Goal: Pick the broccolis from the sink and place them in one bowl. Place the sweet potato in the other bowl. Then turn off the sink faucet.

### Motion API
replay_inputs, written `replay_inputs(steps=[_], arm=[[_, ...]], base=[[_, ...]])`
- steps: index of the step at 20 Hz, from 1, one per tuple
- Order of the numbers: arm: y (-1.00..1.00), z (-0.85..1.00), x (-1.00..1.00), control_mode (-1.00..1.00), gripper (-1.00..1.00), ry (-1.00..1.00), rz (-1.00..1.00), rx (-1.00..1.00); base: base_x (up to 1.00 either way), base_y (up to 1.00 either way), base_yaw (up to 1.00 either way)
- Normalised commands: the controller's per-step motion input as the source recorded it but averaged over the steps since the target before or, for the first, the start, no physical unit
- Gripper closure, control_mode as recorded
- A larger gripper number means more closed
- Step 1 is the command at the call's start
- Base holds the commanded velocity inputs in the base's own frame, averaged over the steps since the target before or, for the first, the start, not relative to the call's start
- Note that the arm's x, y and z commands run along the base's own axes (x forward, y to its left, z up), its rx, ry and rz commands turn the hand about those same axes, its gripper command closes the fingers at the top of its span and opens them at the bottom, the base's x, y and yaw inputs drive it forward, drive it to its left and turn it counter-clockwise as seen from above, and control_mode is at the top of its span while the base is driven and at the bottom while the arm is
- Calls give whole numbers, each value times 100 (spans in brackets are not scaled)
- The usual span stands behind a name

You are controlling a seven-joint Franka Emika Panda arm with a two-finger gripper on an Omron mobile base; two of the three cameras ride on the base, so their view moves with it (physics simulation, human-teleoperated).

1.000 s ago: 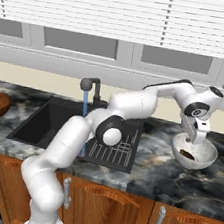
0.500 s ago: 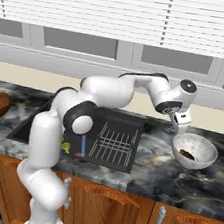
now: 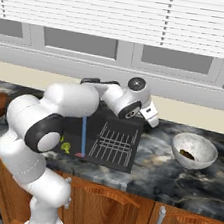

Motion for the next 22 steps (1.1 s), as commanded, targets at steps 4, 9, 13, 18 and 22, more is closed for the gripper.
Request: replay_inputs(steps=[4, 9, 13, 18, 22], arm=[[46, 53, -30, -100, -100, 13, 23, -7], [40, 49, -43, -100, -100, 22, 29, 0], [40, 14, -65, -100, -100, 4, 23, 0], [58, 0, -62, -100, -100, 0, 12, 0], [63, 0, -53, -100, -100, 0, 5, -1]], base=[[0, 0, 0], [0, 0, 0], [0, 0, 0], [0, 0, 0], [0, 0, 0]])
